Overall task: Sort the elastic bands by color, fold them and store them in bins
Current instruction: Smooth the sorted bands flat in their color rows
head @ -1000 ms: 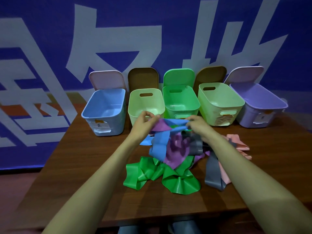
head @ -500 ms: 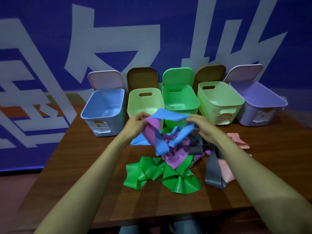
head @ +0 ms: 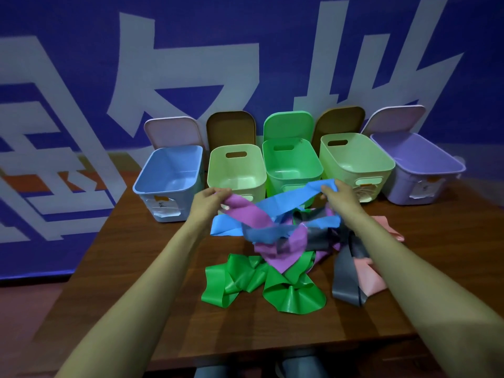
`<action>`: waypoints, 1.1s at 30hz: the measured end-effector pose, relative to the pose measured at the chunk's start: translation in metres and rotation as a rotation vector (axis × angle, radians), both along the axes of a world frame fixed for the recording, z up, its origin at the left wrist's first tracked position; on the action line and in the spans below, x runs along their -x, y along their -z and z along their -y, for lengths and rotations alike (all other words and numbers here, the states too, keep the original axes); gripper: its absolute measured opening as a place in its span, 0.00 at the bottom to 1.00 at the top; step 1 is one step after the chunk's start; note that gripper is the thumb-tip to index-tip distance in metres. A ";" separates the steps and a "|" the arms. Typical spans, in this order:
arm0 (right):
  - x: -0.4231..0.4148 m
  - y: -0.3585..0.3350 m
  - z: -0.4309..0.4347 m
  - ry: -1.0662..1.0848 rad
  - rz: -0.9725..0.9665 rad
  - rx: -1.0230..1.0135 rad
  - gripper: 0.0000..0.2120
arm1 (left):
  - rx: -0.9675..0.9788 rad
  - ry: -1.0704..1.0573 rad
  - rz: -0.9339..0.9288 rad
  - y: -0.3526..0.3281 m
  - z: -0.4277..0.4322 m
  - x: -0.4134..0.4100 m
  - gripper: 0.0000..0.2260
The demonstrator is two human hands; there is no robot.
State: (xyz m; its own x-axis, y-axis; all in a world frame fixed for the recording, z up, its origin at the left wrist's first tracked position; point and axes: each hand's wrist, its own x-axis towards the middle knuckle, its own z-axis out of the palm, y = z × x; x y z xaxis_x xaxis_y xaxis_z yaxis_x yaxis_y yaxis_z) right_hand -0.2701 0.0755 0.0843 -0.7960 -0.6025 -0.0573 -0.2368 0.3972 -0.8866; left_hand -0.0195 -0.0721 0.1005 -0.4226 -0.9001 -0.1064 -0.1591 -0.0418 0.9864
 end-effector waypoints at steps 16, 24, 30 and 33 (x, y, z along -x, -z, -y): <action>-0.061 -0.031 0.017 -0.646 -0.136 0.032 0.25 | 0.101 0.329 -0.248 -0.056 -0.051 0.044 0.05; -0.053 -0.040 0.024 -0.211 -0.221 0.310 0.07 | 0.649 0.135 -0.026 -0.049 -0.027 0.029 0.16; -0.035 -0.052 0.015 -0.179 -0.855 -0.057 0.12 | 0.796 0.246 0.493 -0.009 -0.012 0.013 0.18; -0.032 -0.045 0.011 -0.188 -0.949 -0.226 0.13 | 0.677 0.212 0.453 -0.007 -0.013 0.015 0.09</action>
State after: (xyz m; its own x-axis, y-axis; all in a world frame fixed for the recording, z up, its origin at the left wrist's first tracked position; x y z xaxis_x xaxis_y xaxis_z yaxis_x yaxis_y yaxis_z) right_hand -0.2384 0.0648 0.1292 -0.4646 -0.7770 0.4248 -0.8854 0.4172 -0.2051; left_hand -0.0346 -0.0590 0.1073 -0.6368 -0.7366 0.2280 -0.4831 0.6116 0.6265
